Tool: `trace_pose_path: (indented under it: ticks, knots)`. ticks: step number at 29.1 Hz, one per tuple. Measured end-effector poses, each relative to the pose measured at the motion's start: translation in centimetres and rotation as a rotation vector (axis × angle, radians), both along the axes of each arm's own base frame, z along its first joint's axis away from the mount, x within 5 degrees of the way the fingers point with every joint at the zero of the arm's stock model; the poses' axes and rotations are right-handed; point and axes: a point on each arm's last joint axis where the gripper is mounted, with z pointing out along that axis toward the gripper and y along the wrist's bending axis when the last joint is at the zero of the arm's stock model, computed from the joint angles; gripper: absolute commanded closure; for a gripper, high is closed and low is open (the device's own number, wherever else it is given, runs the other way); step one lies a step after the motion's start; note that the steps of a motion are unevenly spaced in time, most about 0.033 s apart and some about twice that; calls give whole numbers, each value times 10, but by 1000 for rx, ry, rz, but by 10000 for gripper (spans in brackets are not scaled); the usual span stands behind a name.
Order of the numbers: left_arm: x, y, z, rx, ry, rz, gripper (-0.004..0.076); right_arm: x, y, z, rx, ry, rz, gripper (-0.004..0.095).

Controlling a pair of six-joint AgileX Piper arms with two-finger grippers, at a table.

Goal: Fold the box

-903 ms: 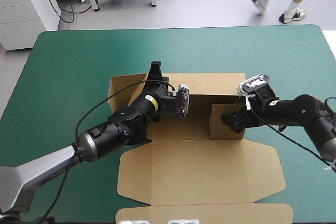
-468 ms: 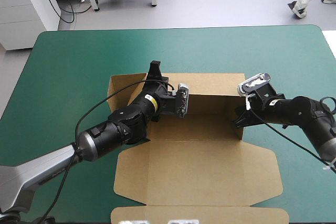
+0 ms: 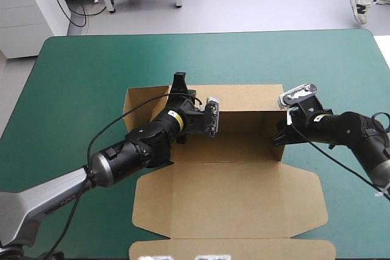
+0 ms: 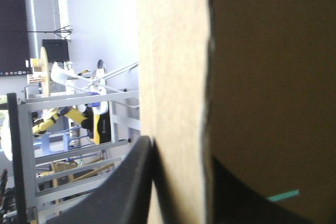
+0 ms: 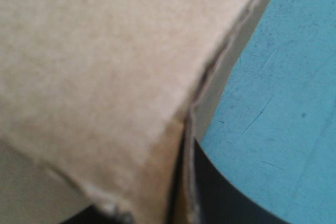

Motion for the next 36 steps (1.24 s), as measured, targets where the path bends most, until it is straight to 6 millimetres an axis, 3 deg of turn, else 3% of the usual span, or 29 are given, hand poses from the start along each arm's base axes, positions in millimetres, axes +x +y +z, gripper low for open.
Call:
trace_pose_path:
  ticks: [3, 5, 10, 17, 19, 20, 21, 24, 25, 26, 32, 34, 36]
  knots:
    - [-8, -8, -1, -37, 31, -28, 164, 1, 1, 0, 20, 2, -13, 926]
    - [-17, -15, 0, -61, 47, -54, 80, 1, 3, -1, 26, 8, -11, 926]
    - [-40, -17, 13, -71, 48, -46, 71, 1, 4, -1, 46, 16, -20, 926]
    - [-98, -23, 30, -52, 68, -99, 72, 1, 6, -1, 68, 26, -34, 926]
    - [-116, -24, 37, -74, 73, -139, 109, 1, 6, -1, 68, 26, -34, 926]
    - [-121, -24, 40, -86, 78, -148, 170, 1, 6, -1, 68, 26, -34, 926]
    - [-127, -24, 42, -96, 87, -153, 263, 1, 6, -1, 68, 26, -35, 926]
    - [-134, -24, 49, -125, 136, -139, 661, 1, 6, -1, 67, 25, -35, 926]
    - [-135, -24, 52, -138, 154, -134, 729, 1, 6, -1, 66, 25, -34, 926]
    - [-136, -25, 56, -153, 164, -133, 701, 1, 6, -1, 65, 25, -34, 926]
    - [-131, -25, 87, -231, 154, -151, 703, 1, 5, -1, 63, 24, -36, 928]
    - [-121, -21, 97, -274, 189, -116, 703, 1, 5, -1, 63, 24, -36, 928]
    - [-94, -2, 113, -332, 274, -1, 703, 1, 5, -1, 63, 24, -36, 928]
